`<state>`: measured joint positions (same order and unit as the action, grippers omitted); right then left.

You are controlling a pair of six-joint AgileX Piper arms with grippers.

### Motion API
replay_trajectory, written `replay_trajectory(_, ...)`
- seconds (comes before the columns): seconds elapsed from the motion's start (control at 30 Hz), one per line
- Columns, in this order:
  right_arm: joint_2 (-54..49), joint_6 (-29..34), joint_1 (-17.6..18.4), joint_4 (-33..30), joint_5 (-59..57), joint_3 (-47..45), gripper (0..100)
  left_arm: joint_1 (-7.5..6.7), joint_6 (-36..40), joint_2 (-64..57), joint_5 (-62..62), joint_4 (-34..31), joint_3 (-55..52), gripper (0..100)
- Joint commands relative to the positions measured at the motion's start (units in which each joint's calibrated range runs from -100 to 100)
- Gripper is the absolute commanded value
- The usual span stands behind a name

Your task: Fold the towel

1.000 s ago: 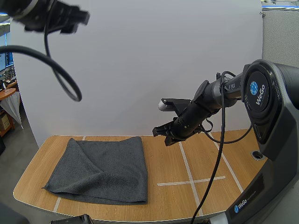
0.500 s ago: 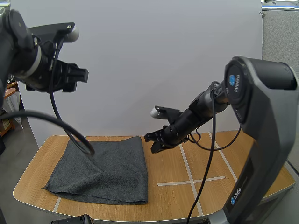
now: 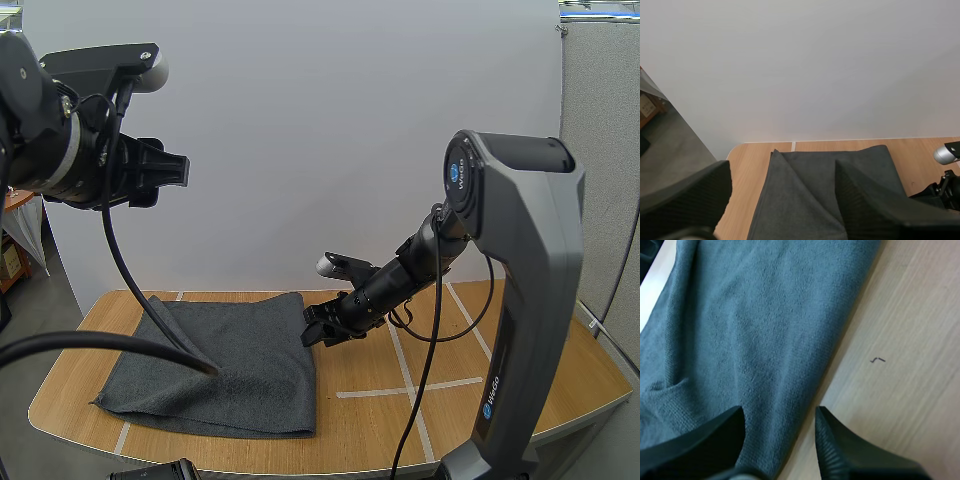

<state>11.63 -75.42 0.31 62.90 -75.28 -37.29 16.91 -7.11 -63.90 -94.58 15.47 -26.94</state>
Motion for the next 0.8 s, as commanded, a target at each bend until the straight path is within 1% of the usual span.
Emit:
replay_trajectory(0.0,1.41,-1.11,-0.08,1.41,-2.05,1.49,72,-0.01,0.80,-0.91,-0.03,-0.58,-0.35,94)
replay_trajectory(0.33,5.54,-3.15,0.07,4.10,-4.28,2.24,72,-0.01,0.80,-2.03,-0.03,-1.21,-0.53,94)
replay_trajectory(0.63,7.51,-3.42,1.98,5.45,-4.48,2.38,72,-0.01,0.80,-2.03,-0.56,-1.48,-0.66,94)
replay_trajectory(0.7,7.51,-3.65,2.42,5.70,-4.48,2.38,71,-0.01,0.80,-2.03,-0.56,-1.68,-0.66,94)
replay_trajectory(0.77,7.51,-3.65,2.62,5.82,-4.48,2.38,66,-0.01,0.80,-2.03,-0.56,-2.35,-0.66,94)
